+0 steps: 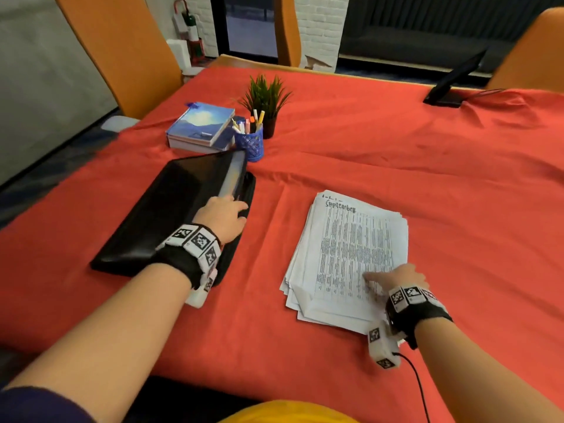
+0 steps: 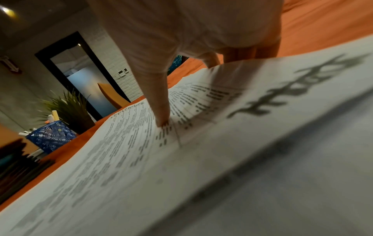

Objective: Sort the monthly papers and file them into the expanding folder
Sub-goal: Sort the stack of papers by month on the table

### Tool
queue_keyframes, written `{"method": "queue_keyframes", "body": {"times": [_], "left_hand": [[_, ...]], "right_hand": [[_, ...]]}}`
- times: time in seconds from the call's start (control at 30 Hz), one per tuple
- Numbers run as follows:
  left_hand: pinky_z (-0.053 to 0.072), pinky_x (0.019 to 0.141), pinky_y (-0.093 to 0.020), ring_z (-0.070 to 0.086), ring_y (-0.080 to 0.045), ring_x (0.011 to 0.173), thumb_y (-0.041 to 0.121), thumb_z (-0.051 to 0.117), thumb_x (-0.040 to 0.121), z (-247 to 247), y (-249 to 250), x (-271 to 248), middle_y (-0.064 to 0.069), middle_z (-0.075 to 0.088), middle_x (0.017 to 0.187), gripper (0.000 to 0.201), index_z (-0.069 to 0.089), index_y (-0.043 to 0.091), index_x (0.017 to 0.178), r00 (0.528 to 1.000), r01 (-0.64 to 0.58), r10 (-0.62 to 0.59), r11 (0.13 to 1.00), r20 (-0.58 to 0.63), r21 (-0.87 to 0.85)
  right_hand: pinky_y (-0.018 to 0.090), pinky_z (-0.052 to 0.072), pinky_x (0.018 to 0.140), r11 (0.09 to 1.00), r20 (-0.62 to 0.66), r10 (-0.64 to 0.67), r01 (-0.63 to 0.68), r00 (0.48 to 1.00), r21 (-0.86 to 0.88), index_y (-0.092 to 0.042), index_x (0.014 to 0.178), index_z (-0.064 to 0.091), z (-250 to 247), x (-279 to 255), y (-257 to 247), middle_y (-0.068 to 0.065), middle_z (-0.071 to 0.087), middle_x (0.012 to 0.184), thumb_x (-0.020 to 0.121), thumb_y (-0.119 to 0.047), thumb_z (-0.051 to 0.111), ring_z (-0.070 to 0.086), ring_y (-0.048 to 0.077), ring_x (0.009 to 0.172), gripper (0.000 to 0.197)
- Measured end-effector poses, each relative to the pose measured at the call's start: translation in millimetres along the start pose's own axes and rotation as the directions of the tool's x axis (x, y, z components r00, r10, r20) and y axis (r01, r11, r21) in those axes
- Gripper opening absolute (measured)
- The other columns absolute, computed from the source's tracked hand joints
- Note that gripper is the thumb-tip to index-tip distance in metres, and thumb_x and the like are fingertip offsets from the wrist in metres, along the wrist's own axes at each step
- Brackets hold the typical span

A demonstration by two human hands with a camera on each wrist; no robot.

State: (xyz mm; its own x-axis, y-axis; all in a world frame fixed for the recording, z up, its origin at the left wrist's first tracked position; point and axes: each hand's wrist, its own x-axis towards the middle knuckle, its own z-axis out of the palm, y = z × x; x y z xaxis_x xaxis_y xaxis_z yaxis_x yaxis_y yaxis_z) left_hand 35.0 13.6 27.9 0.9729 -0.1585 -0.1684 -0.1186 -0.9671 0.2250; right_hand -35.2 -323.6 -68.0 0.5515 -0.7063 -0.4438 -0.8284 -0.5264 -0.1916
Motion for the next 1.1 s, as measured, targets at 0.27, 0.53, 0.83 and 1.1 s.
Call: {"method": "queue_keyframes", "body": {"times": [0.27,0.53,0.83,1.1], "left_hand": [[0.037,0.065,-0.027,0.057,-0.03,0.091,0.026,0.05,0.092,89,81,5,-0.011,0.061,0.089,0.023,0.058,0.005,0.09,0.897,0.17,0.04,0.889,0.441,-0.426],[0.036,0.056,-0.021,0.052,-0.017,0.074,0.015,0.055,0.091,99,64,0,-0.004,0.056,0.082,0.009,0.057,0.007,0.087,0.881,0.258,0.064,0.766,0.469,-0.589],[0.049,0.084,-0.038,0.06,-0.026,0.089,0.015,0.056,0.088,111,57,8,-0.012,0.062,0.095,0.01,0.06,0.007,0.093,0.895,0.359,-0.023,0.63,0.446,-0.689],[0.049,0.093,-0.039,0.059,-0.03,0.103,0.011,0.053,0.087,115,60,19,-0.014,0.059,0.114,0.031,0.051,-0.003,0.114,0.888,0.434,-0.112,0.527,0.446,-0.731]], "right_hand": [[0.035,0.047,0.075,0.94,0.088,-0.136,0.101,0.987,0.326,0.004,0.115,0.048,-17,6,8,0.018,0.059,0.112,0.074,-0.015,0.073,0.058,0.032,0.095,0.051],[0.029,0.039,0.077,0.867,0.116,-0.173,0.095,0.978,0.489,0.002,0.123,0.045,-19,-15,5,0.016,0.056,0.115,0.079,-0.002,0.063,0.054,0.029,0.1,0.048],[0.038,0.05,0.085,0.962,0.076,-0.046,0.024,0.996,0.272,-0.004,0.121,0.044,5,-25,-19,0.016,0.054,0.116,0.079,-0.012,0.062,0.054,0.035,0.106,0.046],[0.036,0.052,0.063,0.9,0.218,-0.075,-0.029,0.973,0.435,0.004,0.112,0.048,-2,-24,-25,0.016,0.059,0.105,0.079,0.002,0.054,0.059,0.031,0.089,0.034]]}}
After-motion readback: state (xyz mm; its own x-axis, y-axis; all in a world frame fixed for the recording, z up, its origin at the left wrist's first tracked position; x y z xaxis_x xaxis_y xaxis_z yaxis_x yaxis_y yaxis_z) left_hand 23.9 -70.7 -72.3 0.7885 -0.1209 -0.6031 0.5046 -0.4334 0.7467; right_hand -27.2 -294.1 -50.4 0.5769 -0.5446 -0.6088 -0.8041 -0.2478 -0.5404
